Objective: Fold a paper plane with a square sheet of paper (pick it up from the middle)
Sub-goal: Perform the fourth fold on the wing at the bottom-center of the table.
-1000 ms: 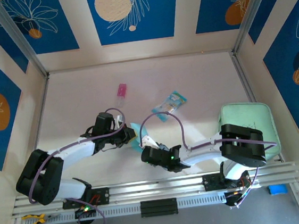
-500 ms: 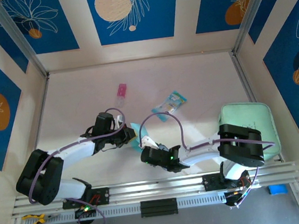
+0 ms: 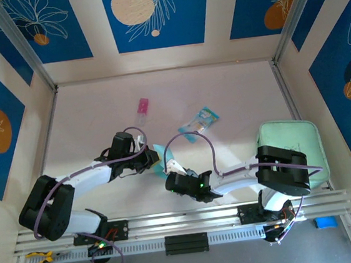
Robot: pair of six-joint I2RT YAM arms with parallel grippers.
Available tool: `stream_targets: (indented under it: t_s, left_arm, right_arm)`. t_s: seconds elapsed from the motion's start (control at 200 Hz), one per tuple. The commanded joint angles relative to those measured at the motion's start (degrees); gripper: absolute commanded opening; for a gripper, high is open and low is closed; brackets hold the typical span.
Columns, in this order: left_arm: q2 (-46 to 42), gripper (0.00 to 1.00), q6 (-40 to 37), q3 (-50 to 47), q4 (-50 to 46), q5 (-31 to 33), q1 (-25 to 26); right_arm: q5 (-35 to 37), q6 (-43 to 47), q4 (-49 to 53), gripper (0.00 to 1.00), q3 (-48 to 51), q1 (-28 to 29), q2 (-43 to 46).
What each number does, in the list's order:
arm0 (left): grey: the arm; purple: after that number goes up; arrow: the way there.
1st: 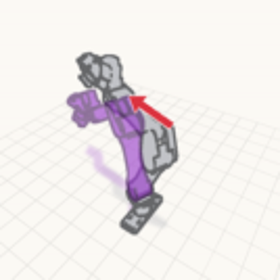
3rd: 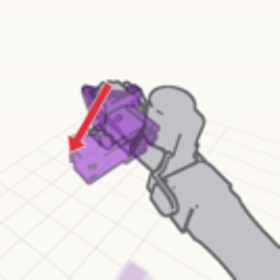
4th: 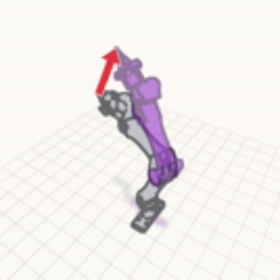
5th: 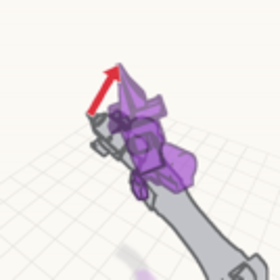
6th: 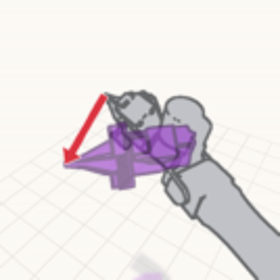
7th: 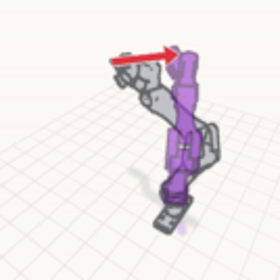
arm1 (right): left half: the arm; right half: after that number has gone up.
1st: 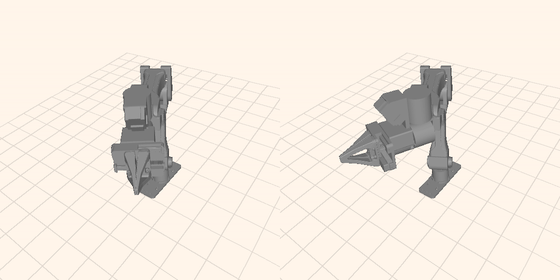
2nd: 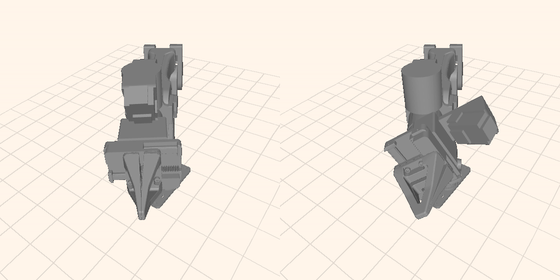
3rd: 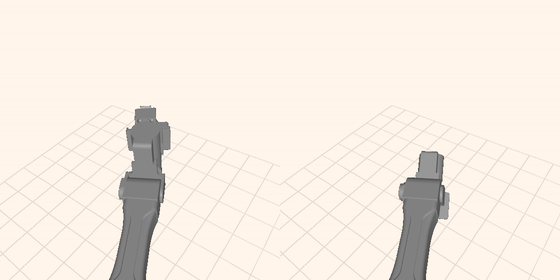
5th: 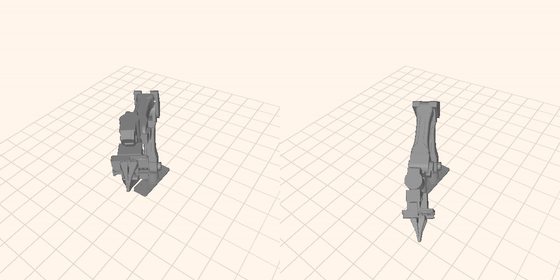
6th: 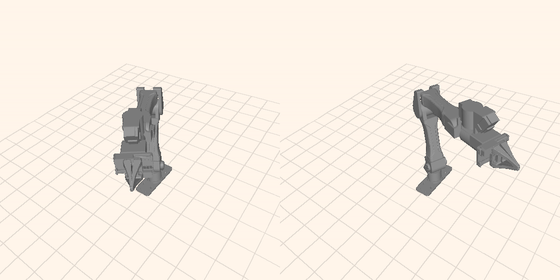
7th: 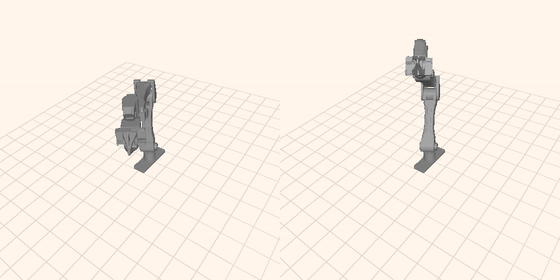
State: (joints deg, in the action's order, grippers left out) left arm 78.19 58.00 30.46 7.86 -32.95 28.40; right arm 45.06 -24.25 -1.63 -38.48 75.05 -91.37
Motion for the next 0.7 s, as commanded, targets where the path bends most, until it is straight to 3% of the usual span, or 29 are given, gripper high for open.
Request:
stream_targets:
  t_s: [0.0, 0.36, 0.495, 0.695]
  left_arm:
    - [-0.05, 0.07, -0.89, 1.40, -1.09, -0.62, 0.24]
    - [0.03, 0.09, -1.11, 1.57, -1.43, -0.45, 0.24]
    - [-0.19, 0.18, -1.41, 1.89, -2.57, -0.11, 0.25]
    - [-0.54, 0.41, -1.99, 2.31, -3.89, 0.68, 0.23]
  right_arm:
    - [1.85, -1.33, 0.58, 0.31, -0.28, 0.12, -0.14]
    - [1.45, -1.60, 0.22, 0.18, -0.17, -0.04, -0.03]
    - [0.48, -1.77, -0.10, 0.13, 0.01, -0.42, 0.23]
    - [-2.05, -2.03, -2.92, 0.10, 1.49, -1.19, 0.83]
